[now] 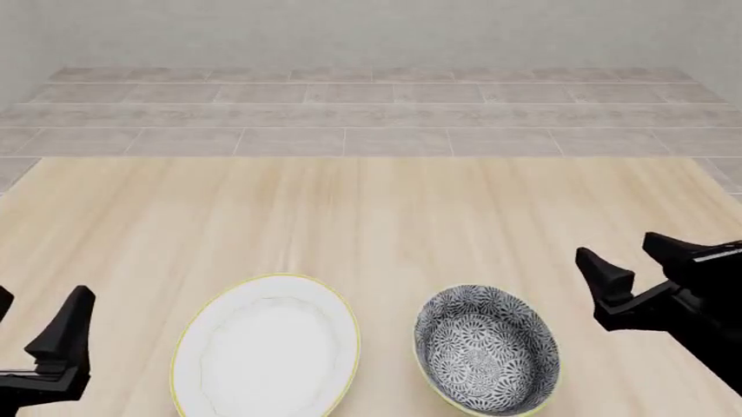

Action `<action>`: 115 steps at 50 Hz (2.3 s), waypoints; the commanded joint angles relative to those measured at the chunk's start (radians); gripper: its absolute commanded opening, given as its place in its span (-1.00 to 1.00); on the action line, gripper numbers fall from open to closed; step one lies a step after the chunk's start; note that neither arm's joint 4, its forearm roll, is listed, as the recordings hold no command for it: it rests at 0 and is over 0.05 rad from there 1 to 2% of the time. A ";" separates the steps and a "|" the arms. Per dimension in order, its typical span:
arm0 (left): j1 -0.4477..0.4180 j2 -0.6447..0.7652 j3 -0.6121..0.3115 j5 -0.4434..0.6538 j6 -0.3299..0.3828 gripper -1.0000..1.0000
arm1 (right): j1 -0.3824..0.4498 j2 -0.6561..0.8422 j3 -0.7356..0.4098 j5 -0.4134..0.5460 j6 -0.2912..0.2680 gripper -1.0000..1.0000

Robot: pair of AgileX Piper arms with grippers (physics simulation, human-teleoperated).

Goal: Put the bowl on the plate.

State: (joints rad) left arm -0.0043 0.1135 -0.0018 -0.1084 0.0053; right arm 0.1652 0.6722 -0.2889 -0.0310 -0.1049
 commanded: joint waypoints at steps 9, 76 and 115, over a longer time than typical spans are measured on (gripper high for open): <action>0.002 0.016 -0.001 -0.016 0.000 1.00 | 0.043 0.047 0.017 -0.016 0.005 1.00; 0.004 -0.023 -0.009 0.020 -0.001 1.00 | 0.107 0.257 0.139 -0.226 0.039 1.00; 0.003 -0.040 -0.012 0.038 0.001 1.00 | 0.117 0.556 0.215 -0.528 0.043 1.00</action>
State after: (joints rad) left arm -0.0011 0.0769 -0.0132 -0.0746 0.0051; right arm 0.2829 1.1397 -0.0963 -0.4636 -0.0627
